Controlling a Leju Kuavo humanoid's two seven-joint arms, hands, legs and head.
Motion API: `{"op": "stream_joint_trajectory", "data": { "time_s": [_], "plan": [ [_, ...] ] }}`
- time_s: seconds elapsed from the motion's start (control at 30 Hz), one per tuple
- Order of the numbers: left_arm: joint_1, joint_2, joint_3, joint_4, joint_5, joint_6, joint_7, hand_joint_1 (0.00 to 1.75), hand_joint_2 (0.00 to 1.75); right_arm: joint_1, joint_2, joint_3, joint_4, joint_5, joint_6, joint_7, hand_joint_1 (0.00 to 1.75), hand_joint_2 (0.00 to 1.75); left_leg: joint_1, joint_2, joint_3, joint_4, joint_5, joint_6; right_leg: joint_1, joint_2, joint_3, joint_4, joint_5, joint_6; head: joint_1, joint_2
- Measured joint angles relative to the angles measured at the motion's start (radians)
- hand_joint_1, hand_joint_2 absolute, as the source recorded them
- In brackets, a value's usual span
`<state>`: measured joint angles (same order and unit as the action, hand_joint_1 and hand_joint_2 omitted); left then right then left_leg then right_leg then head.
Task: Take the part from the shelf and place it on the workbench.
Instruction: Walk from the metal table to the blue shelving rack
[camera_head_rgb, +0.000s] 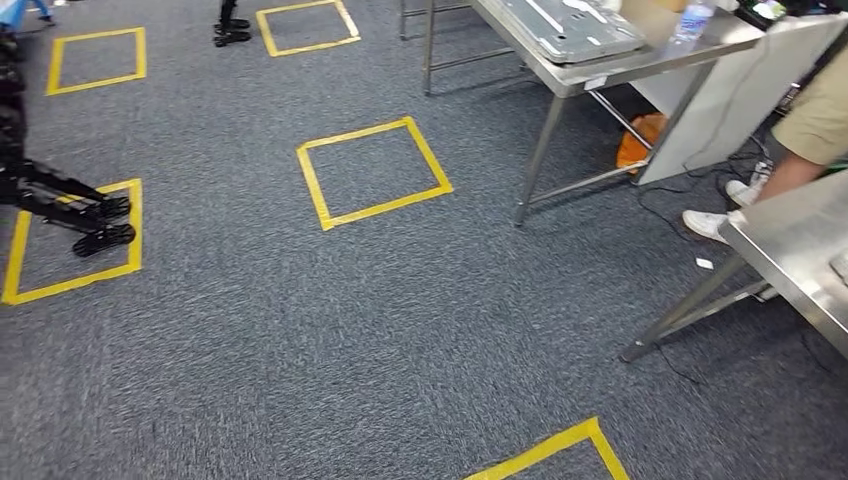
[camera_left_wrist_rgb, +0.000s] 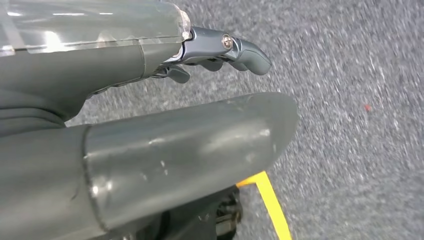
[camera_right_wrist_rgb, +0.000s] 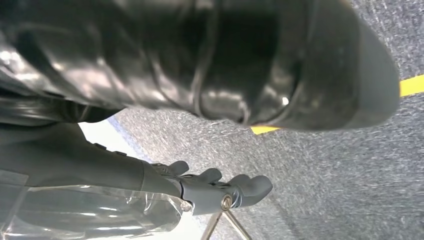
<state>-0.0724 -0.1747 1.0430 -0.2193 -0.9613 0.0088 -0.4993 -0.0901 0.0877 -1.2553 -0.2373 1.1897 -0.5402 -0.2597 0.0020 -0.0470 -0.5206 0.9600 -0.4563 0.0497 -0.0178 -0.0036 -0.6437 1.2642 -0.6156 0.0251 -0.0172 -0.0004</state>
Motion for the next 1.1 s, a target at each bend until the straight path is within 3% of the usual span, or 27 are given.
{"op": "stream_joint_trajectory", "data": {
  "time_s": [0.07, 0.13, 0.17, 0.23, 0.27, 0.33, 0.4, 0.47, 0.5, 0.53, 0.6, 0.67, 0.7, 0.77, 0.8, 0.87, 0.93, 0.97, 1.0, 1.03, 1.1],
  "plan": [
    [0.000, 0.000, 0.000, 0.000, -0.001, 0.001, 0.001, 0.00, 0.00, 0.001, 0.000, 0.001, 0.000, 0.000, 0.000, 0.000, 0.00, 0.00, 0.000, -0.030, 0.002, 0.006, -0.003, -0.003, -0.001, 0.022, 0.047, -0.121, 0.080, -0.005, 0.000, 0.000],
    [0.000, 0.000, 0.000, 0.000, -0.003, 0.002, 0.001, 0.00, 0.00, 0.000, 0.000, 0.002, 0.000, 0.000, 0.000, -0.001, 0.00, 0.00, -0.003, -0.054, 0.001, 0.011, -0.008, -0.011, 0.002, 0.056, 0.097, -0.239, 0.132, -0.011, 0.000, 0.000],
    [-0.001, 0.000, 0.000, 0.000, -0.004, 0.002, 0.001, 0.00, 0.00, -0.001, 0.000, 0.002, 0.001, 0.001, 0.000, -0.002, 0.00, 0.00, -0.003, -0.063, -0.002, 0.013, -0.010, -0.016, 0.004, 0.065, 0.107, -0.265, 0.138, -0.014, 0.000, 0.000],
    [0.000, 0.000, 0.000, 0.000, -0.006, 0.004, 0.001, 0.00, 0.00, -0.005, 0.000, 0.005, 0.001, 0.002, 0.000, -0.002, 0.00, 0.00, -0.002, -0.079, -0.008, 0.012, -0.010, -0.027, 0.006, 0.052, 0.108, -0.269, 0.138, -0.023, -0.001, 0.000],
    [0.002, 0.000, 0.000, 0.000, -0.006, 0.005, 0.001, 0.00, 0.00, -0.008, 0.001, 0.006, 0.001, 0.003, 0.000, -0.003, 0.00, 0.00, -0.001, -0.074, -0.011, 0.016, -0.012, -0.031, 0.005, 0.040, 0.110, -0.273, 0.139, -0.029, 0.000, 0.000],
    [0.003, 0.000, 0.000, 0.000, -0.007, 0.008, 0.001, 0.00, 0.00, -0.008, 0.003, 0.008, 0.001, 0.004, 0.000, -0.004, 0.00, 0.00, -0.001, -0.030, -0.034, 0.068, -0.046, -0.039, 0.002, 0.016, 0.114, -0.281, 0.143, -0.045, -0.001, 0.000],
    [0.000, 0.000, 0.000, 0.000, -0.006, 0.009, 0.001, 0.00, 0.00, -0.004, 0.004, 0.008, 0.001, 0.004, 0.000, -0.004, 0.00, 0.00, 0.001, 0.022, -0.097, 0.199, -0.118, -0.046, 0.005, -0.012, 0.116, -0.284, 0.141, -0.055, -0.002, 0.000],
    [0.000, 0.000, 0.000, 0.000, -0.005, 0.009, 0.002, 0.00, 0.00, -0.001, 0.004, 0.008, 0.001, 0.004, 0.000, -0.004, 0.00, 0.00, 0.006, 0.036, -0.154, 0.313, -0.161, -0.053, 0.007, -0.041, 0.116, -0.283, 0.137, -0.056, -0.002, 0.000],
    [0.001, 0.000, 0.000, 0.000, -0.005, 0.009, 0.003, 0.00, 0.00, -0.001, 0.004, 0.008, 0.001, 0.004, 0.000, -0.004, 0.00, 0.00, 0.008, 0.040, -0.157, 0.319, -0.153, -0.055, 0.008, -0.053, 0.116, -0.282, 0.135, -0.055, -0.002, 0.000],
    [0.003, 0.000, 0.000, 0.000, -0.004, 0.009, 0.004, 0.00, 0.00, -0.001, 0.004, 0.008, 0.001, 0.004, 0.000, -0.004, 0.00, 0.00, 0.010, 0.046, -0.137, 0.282, -0.128, -0.055, 0.008, -0.066, 0.117, -0.281, 0.133, -0.053, -0.002, 0.000],
    [0.003, 0.001, 0.000, 0.000, -0.004, 0.009, 0.004, 0.00, 0.00, -0.001, 0.004, 0.009, 0.002, 0.004, 0.000, -0.004, 0.00, 0.00, 0.008, 0.086, -0.058, 0.131, -0.063, -0.051, 0.010, -0.089, 0.124, -0.279, 0.128, -0.046, -0.002, 0.000],
    [-0.001, 0.001, 0.000, 0.000, -0.004, 0.009, 0.004, 0.00, 0.00, -0.001, 0.005, 0.009, 0.002, 0.004, 0.000, -0.004, 0.00, 0.00, 0.003, 0.119, -0.005, 0.031, -0.030, -0.043, 0.013, -0.111, 0.132, -0.277, 0.121, -0.034, -0.001, 0.000],
    [-0.002, 0.001, 0.000, 0.000, -0.004, 0.009, 0.004, 0.00, 0.00, -0.002, 0.005, 0.010, 0.002, 0.004, 0.000, -0.004, 0.00, 0.00, 0.000, 0.119, -0.001, 0.019, -0.029, -0.040, 0.014, -0.120, 0.135, -0.276, 0.118, -0.028, -0.001, 0.000],
    [0.001, 0.001, 0.002, 0.000, -0.003, 0.009, 0.004, 0.00, 0.00, -0.007, 0.005, 0.011, 0.002, 0.004, 0.000, -0.004, 0.00, 0.00, 0.000, 0.094, -0.001, 0.015, -0.024, -0.031, 0.012, -0.137, 0.142, -0.279, 0.115, -0.015, -0.001, 0.000],
    [0.003, 0.002, 0.002, 0.000, -0.003, 0.009, 0.004, 0.00, 0.00, -0.010, 0.005, 0.012, 0.002, 0.004, 0.000, -0.004, 0.00, 0.00, 0.001, 0.083, 0.002, 0.010, -0.020, -0.025, 0.009, -0.128, 0.144, -0.275, 0.109, -0.010, 0.000, 0.000],
    [0.003, 0.002, 0.003, 0.000, -0.002, 0.009, 0.005, 0.00, 0.00, -0.009, 0.006, 0.014, 0.002, 0.004, 0.000, -0.004, 0.00, 0.00, 0.005, 0.060, 0.008, 0.002, -0.012, -0.013, 0.003, -0.067, 0.120, -0.210, 0.062, -0.001, 0.000, 0.000],
    [0.000, 0.001, 0.004, 0.000, -0.001, 0.008, 0.005, 0.00, 0.00, -0.005, 0.006, 0.015, 0.004, 0.004, 0.000, -0.004, 0.00, 0.00, 0.004, 0.036, 0.006, 0.002, -0.010, -0.008, 0.002, -0.009, 0.054, -0.072, -0.009, 0.001, 0.000, 0.000],
    [0.000, 0.001, 0.005, 0.000, -0.001, 0.007, 0.005, 0.00, 0.00, -0.003, 0.006, 0.015, 0.004, 0.004, 0.000, -0.004, 0.00, 0.00, 0.003, 0.022, 0.007, 0.002, -0.010, -0.007, 0.002, -0.001, 0.023, -0.014, -0.028, 0.000, 0.000, 0.000],
    [0.000, 0.001, 0.005, 0.000, 0.000, 0.007, 0.005, 0.00, 0.00, -0.002, 0.006, 0.015, 0.004, 0.004, 0.000, -0.004, 0.00, 0.00, 0.001, 0.007, 0.008, 0.003, -0.011, -0.007, 0.003, 0.001, 0.004, 0.015, -0.027, -0.001, 0.000, 0.000],
    [0.001, 0.001, 0.006, 0.000, 0.001, 0.006, 0.005, 0.00, 0.00, -0.001, 0.006, 0.016, 0.005, 0.004, 0.000, -0.004, 0.00, 0.00, 0.000, -0.009, 0.009, 0.003, -0.011, -0.007, 0.003, 0.003, 0.005, 0.000, -0.003, -0.004, 0.000, 0.000],
    [0.002, 0.001, 0.006, 0.000, 0.001, 0.006, 0.005, 0.00, 0.00, 0.000, 0.006, 0.016, 0.005, 0.004, 0.000, -0.003, 0.00, 0.00, 0.000, -0.038, 0.014, 0.004, -0.013, -0.009, 0.003, 0.025, 0.053, -0.123, 0.081, -0.010, 0.000, 0.000]
  ]
}}
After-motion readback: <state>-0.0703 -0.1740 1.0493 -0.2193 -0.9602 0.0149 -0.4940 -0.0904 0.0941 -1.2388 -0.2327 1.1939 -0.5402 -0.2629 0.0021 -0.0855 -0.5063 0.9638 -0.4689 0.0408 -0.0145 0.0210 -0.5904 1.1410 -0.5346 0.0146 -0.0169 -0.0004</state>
